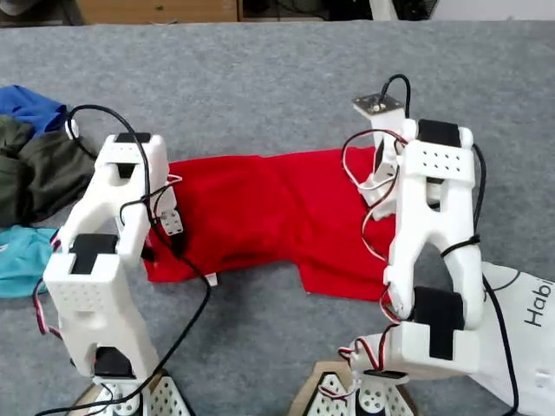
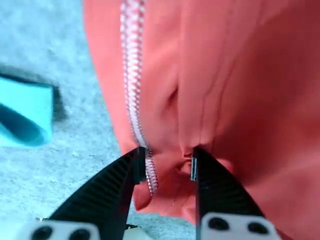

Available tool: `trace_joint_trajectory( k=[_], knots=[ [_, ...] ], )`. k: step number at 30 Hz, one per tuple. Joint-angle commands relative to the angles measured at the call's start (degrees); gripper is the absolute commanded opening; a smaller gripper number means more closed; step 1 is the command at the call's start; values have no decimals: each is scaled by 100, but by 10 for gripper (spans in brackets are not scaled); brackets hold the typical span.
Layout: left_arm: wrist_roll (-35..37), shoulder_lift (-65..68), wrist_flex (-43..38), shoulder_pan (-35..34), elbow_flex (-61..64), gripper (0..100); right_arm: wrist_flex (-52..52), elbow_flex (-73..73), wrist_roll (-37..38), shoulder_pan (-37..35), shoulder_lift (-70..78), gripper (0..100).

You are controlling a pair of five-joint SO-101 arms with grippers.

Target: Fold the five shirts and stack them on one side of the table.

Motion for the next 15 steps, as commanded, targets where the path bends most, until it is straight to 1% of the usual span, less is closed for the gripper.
trace_joint_trajectory(
  k=[1,8,11,15],
  knots=[
    [62,31,-44,88,-176,168,-88,13,-9,75,-347,5],
    [114,-22,-26,88,-185,169,-88,22,-9,75,-347,5],
    [193,-374,-9,105,-141,169,-88,22,-9,75,-338,5],
    [193,-927,-53,360,97,169,-167,31,-9,75,-338,5]
  ],
)
